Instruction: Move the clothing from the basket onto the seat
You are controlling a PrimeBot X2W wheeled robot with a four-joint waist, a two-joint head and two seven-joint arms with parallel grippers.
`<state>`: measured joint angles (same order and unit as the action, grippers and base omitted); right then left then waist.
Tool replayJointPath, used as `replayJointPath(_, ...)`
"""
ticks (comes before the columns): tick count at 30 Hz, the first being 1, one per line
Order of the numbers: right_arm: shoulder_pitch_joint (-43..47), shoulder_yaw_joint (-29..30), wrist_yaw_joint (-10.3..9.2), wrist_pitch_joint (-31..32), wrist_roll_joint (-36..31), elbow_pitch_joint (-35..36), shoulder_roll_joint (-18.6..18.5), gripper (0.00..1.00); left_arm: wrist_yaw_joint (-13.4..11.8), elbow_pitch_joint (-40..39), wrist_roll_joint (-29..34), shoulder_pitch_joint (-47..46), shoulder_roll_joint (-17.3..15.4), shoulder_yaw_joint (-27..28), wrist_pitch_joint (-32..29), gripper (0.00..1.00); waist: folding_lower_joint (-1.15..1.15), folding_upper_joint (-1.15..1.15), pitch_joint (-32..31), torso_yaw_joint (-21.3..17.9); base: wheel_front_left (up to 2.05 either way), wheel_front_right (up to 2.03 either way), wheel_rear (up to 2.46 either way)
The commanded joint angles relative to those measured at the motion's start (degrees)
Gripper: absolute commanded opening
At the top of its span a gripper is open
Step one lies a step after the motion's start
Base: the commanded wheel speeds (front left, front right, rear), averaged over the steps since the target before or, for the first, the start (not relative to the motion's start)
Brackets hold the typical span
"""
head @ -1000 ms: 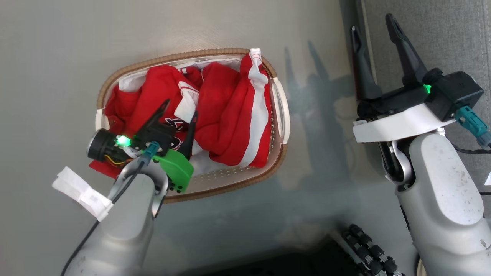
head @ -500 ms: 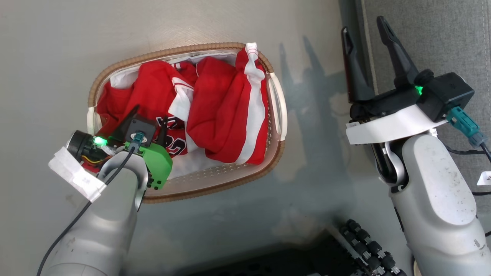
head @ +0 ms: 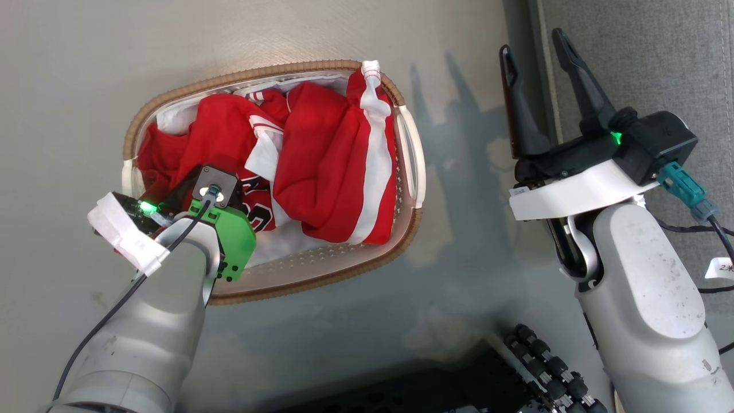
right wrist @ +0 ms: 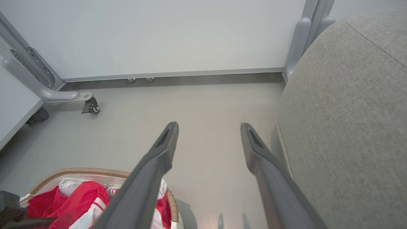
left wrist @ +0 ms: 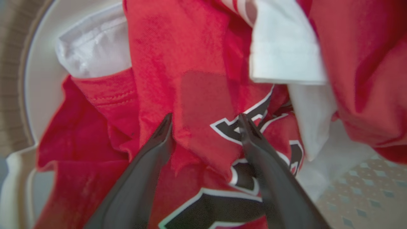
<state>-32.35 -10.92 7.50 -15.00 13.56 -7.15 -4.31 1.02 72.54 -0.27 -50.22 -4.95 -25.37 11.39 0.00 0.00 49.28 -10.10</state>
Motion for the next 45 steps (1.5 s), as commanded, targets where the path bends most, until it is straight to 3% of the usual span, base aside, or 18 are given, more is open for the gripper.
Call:
replayJointPath(1, 0.15, -0.13, -0.02, -0.27, -0.08, -0.01, 0.11, 1.00, 0.09, 0.26, -0.42, -1.13, -0.15, -0.01, -0.48, 1.00, 0.00, 0.00, 0.11, -0.23, 0.00, 0.00, 0.00)
replayJointPath(11, 0.13, -0.50, -0.02, -0.27, 0.02, 0.16, 0.50, 1.00, 0.09, 1.10, -0.18, -2.09, -0.95, -1.55, -3.58, 1.00, 0.00, 0.00, 1.29, -1.28, 0.00, 0.00, 0.00)
replayJointPath(14, -0.35, -1.20, -0.02, -0.27, 0.12, -0.19, 0.60, 1.00, 0.79, 1.22, 0.19, -2.22, -1.43, -2.46, -4.26, 0.13, 0.00, 0.00, 1.41, -1.95, 0.00, 0.00, 0.00)
replayJointPath(15, -0.60, -1.37, -0.02, -0.27, 0.14, -0.27, 0.63, 1.00, 0.99, 1.25, -0.17, -2.20, -1.59, -2.41, -4.45, 0.00, 0.00, 0.00, 1.44, -2.13, 0.00, 0.00, 0.00)
replayJointPath(22, -1.02, -0.91, -0.02, -0.27, 0.04, -0.51, 0.76, 1.00, 0.88, 1.24, -1.34, -1.23, -2.16, -2.38, -2.81, 0.00, 0.00, 0.00, 0.47, -2.28, 0.00, 0.00, 0.00)
replayJointPath(34, 1.11, -0.73, -0.02, -0.27, -0.16, -2.18, 0.33, 1.00, 0.86, 0.59, -3.37, 0.84, -0.16, -2.44, 2.97, 0.00, 0.00, 0.00, -5.74, 0.11, 0.00, 0.00, 0.00)
replayJointPath(45, 3.46, -0.01, -0.02, -0.28, -0.49, -4.03, -1.37, 1.00, 1.01, -7.70, -5.49, 5.78, 1.25, -2.57, 3.88, 0.00, 0.00, 0.00, -13.83, 3.03, 0.00, 0.00, 0.00)
